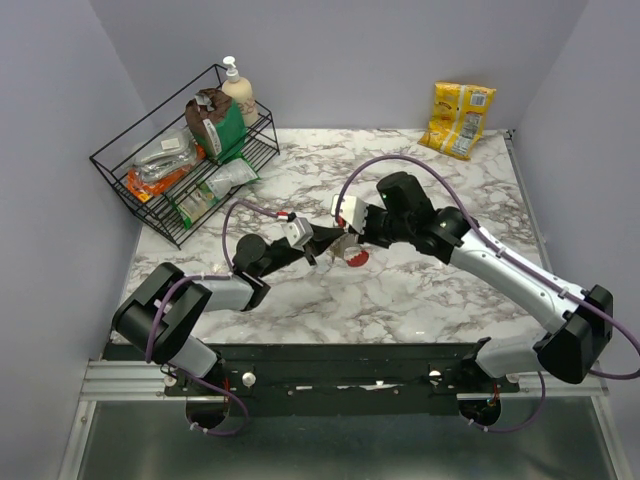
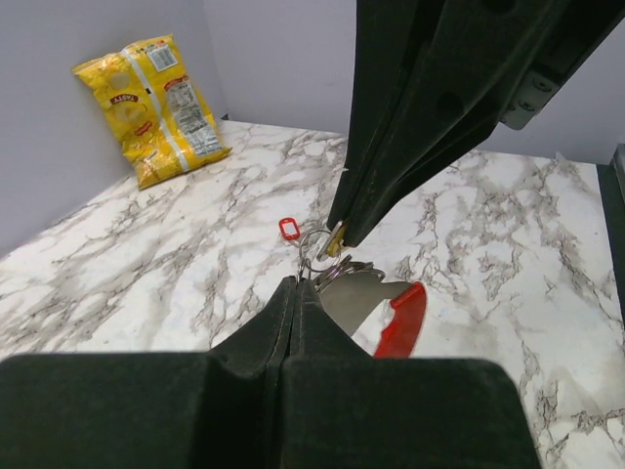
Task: Remove the keys from the keyring
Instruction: Remove the key from the keyring.
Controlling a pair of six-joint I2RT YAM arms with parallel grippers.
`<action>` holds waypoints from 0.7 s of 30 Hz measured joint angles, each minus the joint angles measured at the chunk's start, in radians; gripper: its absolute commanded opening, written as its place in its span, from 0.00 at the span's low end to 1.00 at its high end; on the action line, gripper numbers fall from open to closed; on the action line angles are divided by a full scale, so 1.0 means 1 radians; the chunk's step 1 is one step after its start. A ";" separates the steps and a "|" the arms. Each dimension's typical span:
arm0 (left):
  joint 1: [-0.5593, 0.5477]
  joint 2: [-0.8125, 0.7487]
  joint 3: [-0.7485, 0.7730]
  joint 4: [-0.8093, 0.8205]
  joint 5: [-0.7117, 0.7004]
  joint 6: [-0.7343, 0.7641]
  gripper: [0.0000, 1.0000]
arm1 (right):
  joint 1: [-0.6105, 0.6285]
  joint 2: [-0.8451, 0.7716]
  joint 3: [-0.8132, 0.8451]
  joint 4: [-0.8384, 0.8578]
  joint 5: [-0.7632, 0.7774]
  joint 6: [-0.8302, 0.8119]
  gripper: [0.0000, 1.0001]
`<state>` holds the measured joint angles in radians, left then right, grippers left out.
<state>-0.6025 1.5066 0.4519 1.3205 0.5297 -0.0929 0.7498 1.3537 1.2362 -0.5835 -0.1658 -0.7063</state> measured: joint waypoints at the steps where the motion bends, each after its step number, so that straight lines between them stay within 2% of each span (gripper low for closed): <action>1: 0.000 -0.001 -0.002 0.000 -0.001 0.000 0.00 | -0.003 0.005 -0.005 0.002 0.000 0.000 0.01; 11: 0.000 -0.018 -0.017 -0.012 -0.042 0.017 0.00 | -0.007 0.042 -0.013 0.020 0.002 0.010 0.01; 21: -0.023 -0.034 -0.015 -0.057 -0.140 0.087 0.00 | -0.007 0.034 0.013 0.023 0.013 0.011 0.01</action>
<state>-0.6250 1.4723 0.4366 1.2636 0.3901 -0.0055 0.7425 1.3880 1.2495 -0.5602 -0.1524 -0.6956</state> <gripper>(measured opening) 0.009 0.017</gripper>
